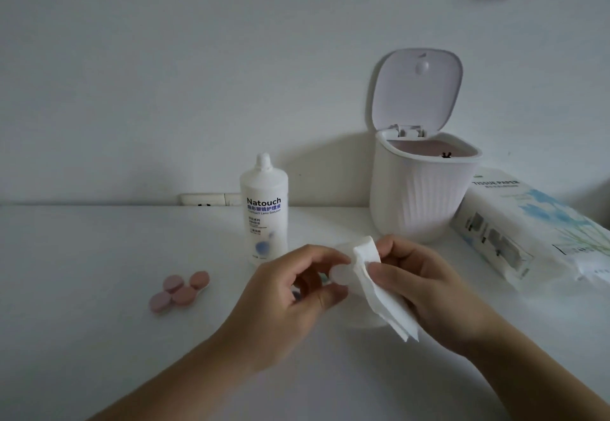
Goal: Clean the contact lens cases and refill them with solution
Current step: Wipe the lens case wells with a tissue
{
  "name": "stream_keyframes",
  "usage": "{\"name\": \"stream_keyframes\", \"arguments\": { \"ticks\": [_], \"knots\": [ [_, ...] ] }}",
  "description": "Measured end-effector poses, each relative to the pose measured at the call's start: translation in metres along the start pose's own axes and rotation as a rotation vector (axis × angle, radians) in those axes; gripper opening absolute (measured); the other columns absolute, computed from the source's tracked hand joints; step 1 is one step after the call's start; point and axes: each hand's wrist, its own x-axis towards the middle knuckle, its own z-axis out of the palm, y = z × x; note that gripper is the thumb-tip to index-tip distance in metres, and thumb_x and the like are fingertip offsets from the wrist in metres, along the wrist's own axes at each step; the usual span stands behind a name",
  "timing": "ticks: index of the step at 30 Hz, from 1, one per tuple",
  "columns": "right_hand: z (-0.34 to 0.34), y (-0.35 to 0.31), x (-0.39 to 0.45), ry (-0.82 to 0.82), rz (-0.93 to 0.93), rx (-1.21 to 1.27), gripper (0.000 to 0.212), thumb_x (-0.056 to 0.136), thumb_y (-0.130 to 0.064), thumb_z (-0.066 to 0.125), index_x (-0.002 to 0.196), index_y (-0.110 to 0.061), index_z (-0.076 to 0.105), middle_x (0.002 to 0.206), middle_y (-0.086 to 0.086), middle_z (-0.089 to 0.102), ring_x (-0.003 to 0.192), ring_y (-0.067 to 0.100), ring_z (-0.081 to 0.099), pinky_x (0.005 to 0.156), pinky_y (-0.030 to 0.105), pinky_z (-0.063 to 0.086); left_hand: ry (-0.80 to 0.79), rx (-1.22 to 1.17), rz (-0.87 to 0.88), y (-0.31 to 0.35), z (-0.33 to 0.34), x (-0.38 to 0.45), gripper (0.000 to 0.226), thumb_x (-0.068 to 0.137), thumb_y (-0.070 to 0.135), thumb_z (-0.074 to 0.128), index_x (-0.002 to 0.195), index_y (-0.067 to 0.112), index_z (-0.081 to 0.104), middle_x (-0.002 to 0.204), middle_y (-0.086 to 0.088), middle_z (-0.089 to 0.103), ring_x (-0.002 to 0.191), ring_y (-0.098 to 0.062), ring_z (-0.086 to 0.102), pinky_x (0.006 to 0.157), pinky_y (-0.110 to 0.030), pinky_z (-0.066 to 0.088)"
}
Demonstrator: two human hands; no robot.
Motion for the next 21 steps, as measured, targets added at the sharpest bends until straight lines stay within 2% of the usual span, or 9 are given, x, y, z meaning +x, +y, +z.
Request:
{"name": "stream_keyframes", "arguments": {
  "ticks": [2, 6, 10, 15, 19, 21],
  "knots": [
    [0.001, 0.001, -0.002, -0.040, 0.022, -0.034, 0.037, 0.074, -0.047, 0.084, 0.089, -0.015, 0.072, 0.082, 0.006, 0.070, 0.069, 0.016, 0.065, 0.061, 0.024, 0.051, -0.009, 0.029, 0.019, 0.000, -0.001, -0.001, 0.029, 0.082, 0.026, 0.073, 0.108, 0.039, 0.069, 0.088, 0.008, 0.070, 0.073, -0.012, 0.061, 0.072, -0.030, 0.053],
    [0.002, 0.003, -0.004, -0.037, 0.069, -0.154, 0.035, 0.080, -0.049, 0.074, 0.090, -0.016, 0.077, 0.080, 0.004, 0.073, 0.068, 0.014, 0.066, 0.060, 0.024, 0.051, 0.003, 0.025, 0.021, -0.001, -0.004, 0.000, 0.025, 0.084, 0.025, 0.072, 0.107, 0.035, 0.071, 0.084, -0.003, 0.069, 0.073, -0.021, 0.060, 0.069, -0.035, 0.054],
    [0.004, 0.002, -0.005, -0.057, 0.096, -0.256, 0.038, 0.081, -0.054, 0.069, 0.089, -0.018, 0.078, 0.077, 0.002, 0.071, 0.067, 0.014, 0.063, 0.061, 0.027, 0.049, 0.011, 0.040, 0.026, -0.002, -0.005, -0.001, 0.026, 0.082, 0.025, 0.073, 0.106, 0.036, 0.072, 0.080, 0.000, 0.066, 0.070, -0.014, 0.057, 0.066, -0.024, 0.050],
    [0.004, 0.001, -0.006, -0.072, 0.113, -0.245, 0.035, 0.086, -0.045, 0.067, 0.088, -0.010, 0.073, 0.076, 0.007, 0.067, 0.065, 0.017, 0.059, 0.057, 0.027, 0.046, 0.001, 0.047, 0.049, -0.003, -0.004, -0.001, 0.024, 0.082, 0.023, 0.081, 0.103, 0.033, 0.073, 0.084, -0.004, 0.070, 0.071, -0.018, 0.058, 0.067, -0.027, 0.051],
    [0.006, 0.003, -0.006, -0.047, 0.074, -0.231, 0.032, 0.090, -0.037, 0.062, 0.089, -0.006, 0.070, 0.073, 0.008, 0.066, 0.061, 0.017, 0.058, 0.055, 0.026, 0.045, 0.053, 0.039, 0.099, -0.001, 0.005, -0.005, 0.021, 0.073, 0.035, 0.084, 0.086, 0.029, 0.067, 0.067, 0.007, 0.062, 0.060, -0.007, 0.052, 0.060, -0.024, 0.047],
    [0.006, 0.004, -0.006, -0.035, 0.053, -0.214, 0.031, 0.091, -0.036, 0.061, 0.089, -0.006, 0.070, 0.074, 0.008, 0.067, 0.062, 0.018, 0.057, 0.055, 0.027, 0.044, 0.068, 0.065, 0.129, -0.001, 0.010, -0.007, 0.023, 0.073, 0.036, 0.083, 0.081, 0.029, 0.062, 0.065, 0.013, 0.058, 0.059, -0.007, 0.050, 0.057, -0.024, 0.044]
  ]
}}
